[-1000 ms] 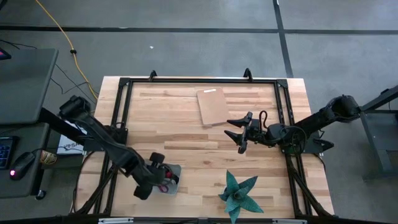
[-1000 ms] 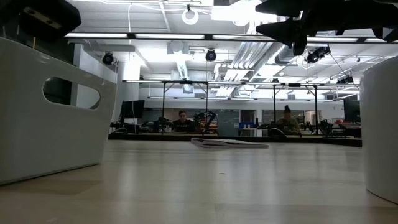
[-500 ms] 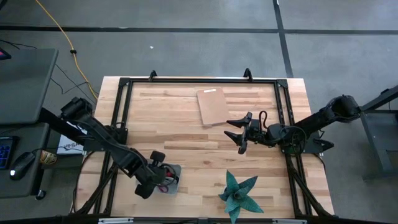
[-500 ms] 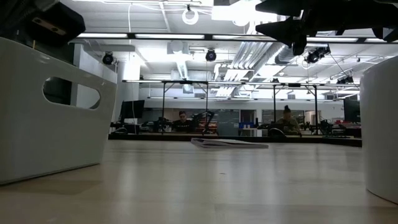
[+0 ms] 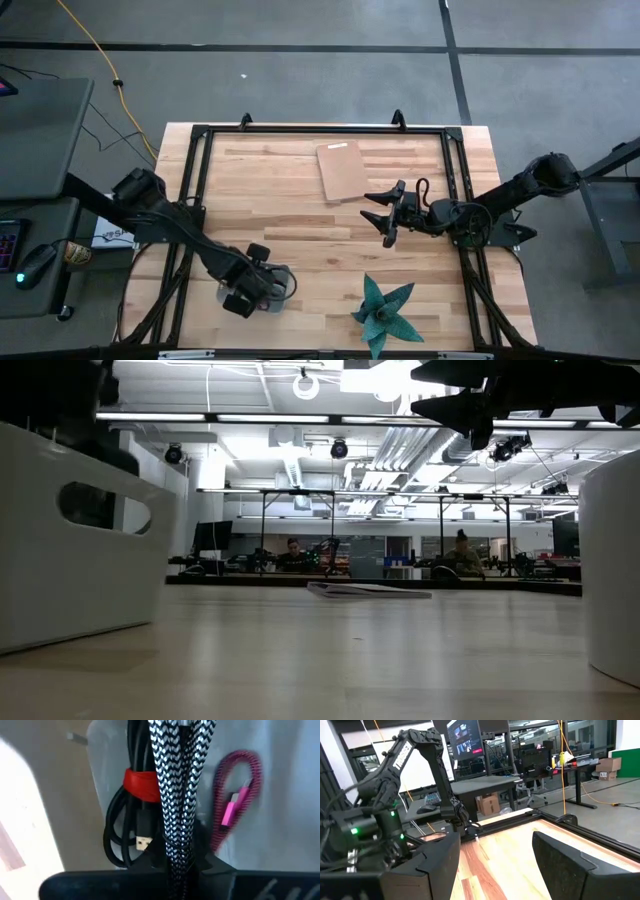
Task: Pick and place USB-C Cables
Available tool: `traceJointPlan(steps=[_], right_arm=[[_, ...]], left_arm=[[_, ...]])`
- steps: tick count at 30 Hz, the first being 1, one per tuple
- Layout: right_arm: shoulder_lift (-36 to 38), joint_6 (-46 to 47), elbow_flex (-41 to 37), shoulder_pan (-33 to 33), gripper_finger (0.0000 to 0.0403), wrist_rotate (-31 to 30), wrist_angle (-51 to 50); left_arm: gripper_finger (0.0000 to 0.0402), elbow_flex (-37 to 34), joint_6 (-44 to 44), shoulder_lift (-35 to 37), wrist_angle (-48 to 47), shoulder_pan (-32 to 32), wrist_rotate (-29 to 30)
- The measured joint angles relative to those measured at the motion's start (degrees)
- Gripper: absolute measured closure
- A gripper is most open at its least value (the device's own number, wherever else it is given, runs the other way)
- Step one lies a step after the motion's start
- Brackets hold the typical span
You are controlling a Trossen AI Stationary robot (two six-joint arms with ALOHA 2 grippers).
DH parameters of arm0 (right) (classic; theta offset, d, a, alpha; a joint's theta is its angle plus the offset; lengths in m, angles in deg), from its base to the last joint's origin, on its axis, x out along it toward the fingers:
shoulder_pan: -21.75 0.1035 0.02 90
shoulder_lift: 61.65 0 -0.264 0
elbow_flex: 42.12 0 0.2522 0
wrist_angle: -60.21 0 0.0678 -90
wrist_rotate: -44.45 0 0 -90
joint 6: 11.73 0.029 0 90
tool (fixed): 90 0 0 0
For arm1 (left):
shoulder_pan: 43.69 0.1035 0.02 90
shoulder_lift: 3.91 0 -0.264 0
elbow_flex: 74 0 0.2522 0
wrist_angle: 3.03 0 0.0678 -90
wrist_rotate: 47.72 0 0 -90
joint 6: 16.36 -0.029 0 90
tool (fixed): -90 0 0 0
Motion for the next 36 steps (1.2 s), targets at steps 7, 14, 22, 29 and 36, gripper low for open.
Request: traceJointPlan(steps=[7,14,22,29,36], right_arm=[[0.00,0.00,0.00,0.00,0.0162,0.00,-0.07],[0.00,0.00,0.00,0.00,0.0162,0.00,-0.39],[0.00,-0.02,0.00,0.00,0.0162,0.00,-0.42],[0.00,-0.15,0.00,0.00,0.0162,0.00,-0.42],[0.00,-0.07,0.00,0.00,0.0162,0.00,-0.42]], left_arm=[[0.0401,0.07,0.03,-3.94,-3.39,0.22,-1.71],[0.0400,0.22,0.25,-4.59,-3.75,0.22,-1.88],[0.0375,0.07,1.93,-4.18,-3.60,0.20,-1.75],[0.0328,0.02,3.57,-4.18,-3.58,0.31,-1.79],[0.0248,-0.02,4.93,-4.20,-3.53,1.85,-2.70]])
